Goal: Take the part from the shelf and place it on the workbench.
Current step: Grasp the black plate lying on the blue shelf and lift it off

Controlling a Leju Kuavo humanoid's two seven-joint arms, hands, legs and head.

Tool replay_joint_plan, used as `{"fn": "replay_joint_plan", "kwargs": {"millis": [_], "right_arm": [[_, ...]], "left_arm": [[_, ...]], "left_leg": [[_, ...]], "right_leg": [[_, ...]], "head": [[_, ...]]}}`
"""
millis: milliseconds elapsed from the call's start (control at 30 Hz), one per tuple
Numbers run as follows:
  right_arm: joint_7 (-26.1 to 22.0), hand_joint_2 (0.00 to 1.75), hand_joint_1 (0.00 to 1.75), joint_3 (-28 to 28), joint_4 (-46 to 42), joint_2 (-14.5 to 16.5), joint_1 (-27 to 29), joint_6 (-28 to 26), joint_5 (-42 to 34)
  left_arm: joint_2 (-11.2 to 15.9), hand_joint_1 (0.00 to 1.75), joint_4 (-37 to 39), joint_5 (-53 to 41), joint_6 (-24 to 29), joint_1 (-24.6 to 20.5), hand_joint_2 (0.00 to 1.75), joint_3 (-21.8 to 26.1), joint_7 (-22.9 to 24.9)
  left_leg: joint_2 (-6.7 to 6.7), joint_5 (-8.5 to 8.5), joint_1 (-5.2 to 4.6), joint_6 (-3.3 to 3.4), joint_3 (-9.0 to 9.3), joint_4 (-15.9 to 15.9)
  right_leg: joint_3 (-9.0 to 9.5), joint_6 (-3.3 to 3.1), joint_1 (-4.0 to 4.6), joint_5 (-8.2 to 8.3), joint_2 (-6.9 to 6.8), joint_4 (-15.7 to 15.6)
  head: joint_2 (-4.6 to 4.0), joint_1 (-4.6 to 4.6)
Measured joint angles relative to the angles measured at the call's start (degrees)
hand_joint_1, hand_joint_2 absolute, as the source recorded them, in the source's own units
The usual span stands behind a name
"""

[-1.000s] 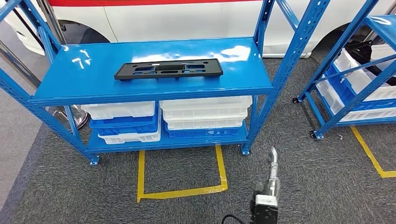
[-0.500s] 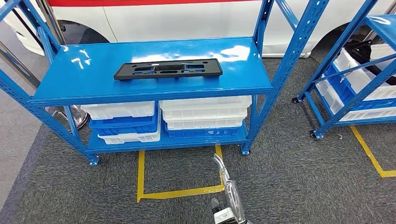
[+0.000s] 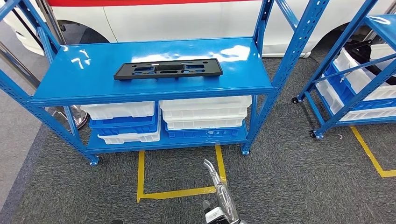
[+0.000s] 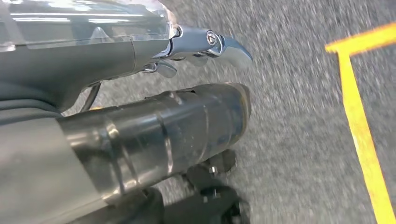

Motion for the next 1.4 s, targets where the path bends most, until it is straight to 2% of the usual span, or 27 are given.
{"fn": "replay_joint_plan", "kwargs": {"millis": [267,967,1067,1133,1200,1267,1300,1333,1367,1400], "right_arm": [[1.29,0.0,0.0,2.37,2.16,-0.72,-1.69,-0.86,-0.19],[1.51,0.0,0.0,3.14,3.35,-0.75,-2.48,-2.27,0.08],[1.27,0.0,0.0,3.05,3.29,-0.64,-2.46,-3.56,0.23],[0.92,0.0,0.0,2.78,2.94,-0.46,-2.38,-4.9,0.42],[0.64,0.0,0.0,2.42,2.36,-0.34,-2.25,-6.2,0.85],[0.65,0.0,0.0,2.01,1.9,-0.32,-1.94,-7.05,1.32],[0.72,0.0,0.0,1.78,1.74,-0.32,-1.76,-7.25,1.53],[0.8,0.0,0.0,1.55,1.6,-0.32,-1.59,-7.35,1.75],[0.86,0.0,0.0,1.37,1.48,-0.32,-1.48,-7.37,1.97],[0.9,0.0,0.0,1.21,1.38,-0.32,-1.39,-7.37,2.17]], "left_arm": [[0.62,0.0,0.11,-0.16,-6.22,0.11,0.0,0.26,-1.26],[1.34,0.0,0.13,-0.83,-7.64,0.3,0.0,0.42,-1.63],[1.56,0.0,0.14,-0.56,-8.14,0.29,0.0,0.61,-1.63],[1.63,0.0,0.14,-0.7,-8.05,0.31,0.0,0.74,-1.63],[1.62,0.0,0.14,-0.89,-8.0,0.33,0.0,0.87,-1.66],[1.63,0.0,0.15,-1.03,-8.03,0.34,0.0,1.09,-1.66],[1.65,0.0,0.15,-1.08,-8.06,0.35,0.0,1.21,-1.66],[1.65,0.0,0.16,-1.13,-8.11,0.37,0.0,1.31,-1.65],[1.65,0.0,0.18,-1.2,-8.16,0.39,0.0,1.38,-1.64],[1.65,0.0,0.2,-1.27,-8.21,0.41,0.0,1.44,-1.62]], "left_leg": [[0.0,0.0,0.0,0.0,0.0,0.0],[0.0,0.0,0.0,0.0,-0.01,0.0],[-0.01,0.03,-0.12,0.44,-0.11,0.04],[0.08,0.67,0.3,0.89,0.41,-1.15],[0.32,1.3,0.78,1.24,1.05,-2.32],[0.49,1.28,0.82,1.33,1.17,-2.48],[0.52,1.16,0.87,1.23,1.22,-2.44],[0.52,0.96,1.0,1.02,1.36,-2.37],[0.49,0.69,1.21,0.69,1.59,-2.25],[0.45,0.25,1.5,0.24,1.89,-1.98]], "right_leg": [[0.0,0.0,0.01,0.0,0.0,0.0],[-0.01,0.0,0.0,0.0,0.0,0.0],[0.08,0.28,-0.37,0.27,0.01,-0.46],[0.06,0.55,-0.34,0.13,-0.03,-0.35],[-1.67,0.84,-0.34,-1.8,-0.06,3.12],[-5.71,1.23,-0.73,-4.78,-0.07,10.38],[-7.57,1.47,-0.98,-5.43,-0.09,13.38],[-8.59,1.72,-1.26,-4.99,-0.12,14.58],[-8.45,1.99,-1.52,-3.41,-0.19,13.54],[-7.17,2.31,-1.8,-0.96,-0.35,10.31]], "head": [[0.0,0.0],[0.0,0.0],[0.0,-0.01],[0.0,0.01],[0.0,0.03],[0.0,0.02],[0.0,0.01],[0.0,0.01],[0.0,0.01],[0.0,0.01]]}}
